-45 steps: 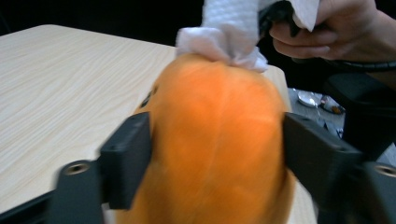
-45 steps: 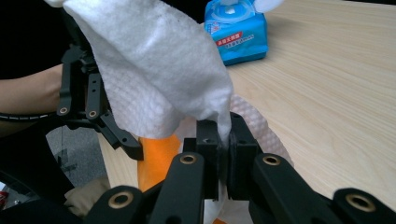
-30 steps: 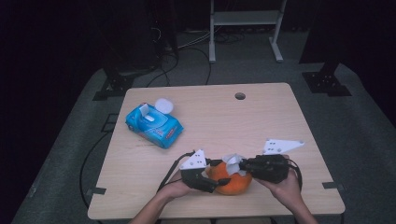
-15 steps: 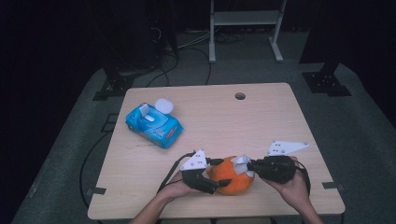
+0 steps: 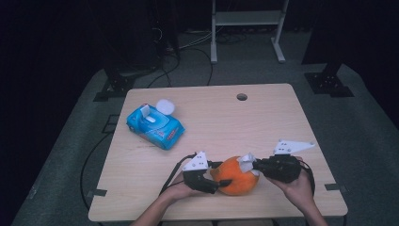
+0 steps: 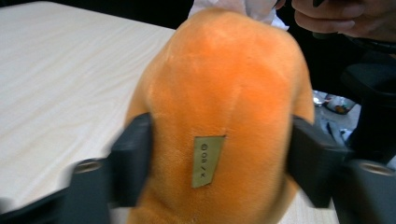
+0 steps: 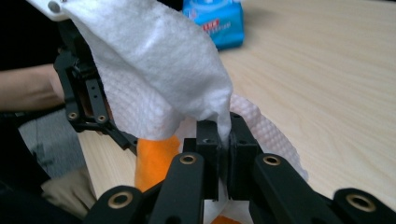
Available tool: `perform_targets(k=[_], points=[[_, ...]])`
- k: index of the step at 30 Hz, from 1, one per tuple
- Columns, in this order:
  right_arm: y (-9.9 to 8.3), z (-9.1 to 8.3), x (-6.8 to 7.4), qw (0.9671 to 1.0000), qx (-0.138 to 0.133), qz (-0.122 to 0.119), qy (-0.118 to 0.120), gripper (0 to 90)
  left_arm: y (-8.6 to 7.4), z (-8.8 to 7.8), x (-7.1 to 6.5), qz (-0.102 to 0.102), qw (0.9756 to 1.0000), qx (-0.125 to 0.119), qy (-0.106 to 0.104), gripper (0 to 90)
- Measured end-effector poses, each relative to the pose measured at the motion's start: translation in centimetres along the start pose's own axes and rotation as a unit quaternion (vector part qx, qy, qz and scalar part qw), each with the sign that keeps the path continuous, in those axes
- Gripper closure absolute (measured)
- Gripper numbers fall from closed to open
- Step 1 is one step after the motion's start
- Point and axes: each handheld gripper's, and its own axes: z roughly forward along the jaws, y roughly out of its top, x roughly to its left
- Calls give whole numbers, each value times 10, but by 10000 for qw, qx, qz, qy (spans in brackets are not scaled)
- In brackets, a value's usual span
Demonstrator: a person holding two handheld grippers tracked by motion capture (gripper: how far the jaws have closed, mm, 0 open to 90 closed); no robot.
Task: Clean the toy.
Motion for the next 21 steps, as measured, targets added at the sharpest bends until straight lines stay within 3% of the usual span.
perform_targets(k=[4, 7, 9, 11, 16, 17, 21], points=[[7, -6, 7, 9996, -284, -35, 43, 852, 15, -10, -3, 225, 9996, 21, 145, 408], [14, -4, 17, 9987, -409, -129, 259, 852, 16, -12, -4, 239, 9995, -19, 184, 416], [17, -1, 22, 9986, -366, -263, 263, 852, 17, -15, -3, 244, 9994, -39, 229, 423], [15, 1, 20, 9991, -300, -253, 186, 852, 19, -20, -1, 247, 9993, -76, 275, 429], [-2, 10, -2, 9999, -78, 138, 30, 853, 19, -26, 3, 174, 9993, -105, 314, 432], [-3, 11, -2, 9997, -112, 190, 81, 853, 17, -25, 4, 161, 9994, -69, 314, 432], [10, 8, 13, 9989, -389, -25, 253, 853, 15, -18, 2, 180, 9994, 4, 288, 433]])
